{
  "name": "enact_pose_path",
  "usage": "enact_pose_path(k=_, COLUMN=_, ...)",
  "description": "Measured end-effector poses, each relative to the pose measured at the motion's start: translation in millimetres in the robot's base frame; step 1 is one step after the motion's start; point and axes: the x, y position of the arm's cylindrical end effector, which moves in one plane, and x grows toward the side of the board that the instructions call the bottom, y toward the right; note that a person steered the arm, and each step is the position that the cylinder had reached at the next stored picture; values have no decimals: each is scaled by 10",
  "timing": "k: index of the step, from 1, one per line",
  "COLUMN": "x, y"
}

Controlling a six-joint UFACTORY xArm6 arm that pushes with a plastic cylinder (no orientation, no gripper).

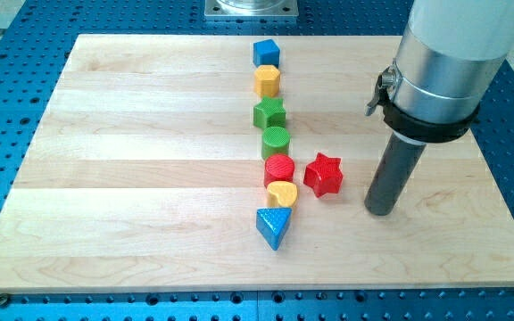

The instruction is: Move the yellow heart into the red star

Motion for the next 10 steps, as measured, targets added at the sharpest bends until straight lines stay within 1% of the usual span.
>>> enact_pose_path(k=1, x=0, y=0)
enact_pose_path(k=2, x=-14, y=120)
enact_pose_path(k=3, x=-412, y=114)
enact_pose_path(k=4, x=-803, y=-352)
enact_pose_path(k=5, x=-348, y=142)
enact_pose_path(k=6, x=262, y=17)
enact_pose_path(k=7, x=-24, y=-474)
enact_pose_path(k=8, x=-556, y=-528)
enact_pose_path(k=9, x=-293, y=-348)
enact_pose_path(k=10, x=538, y=-734)
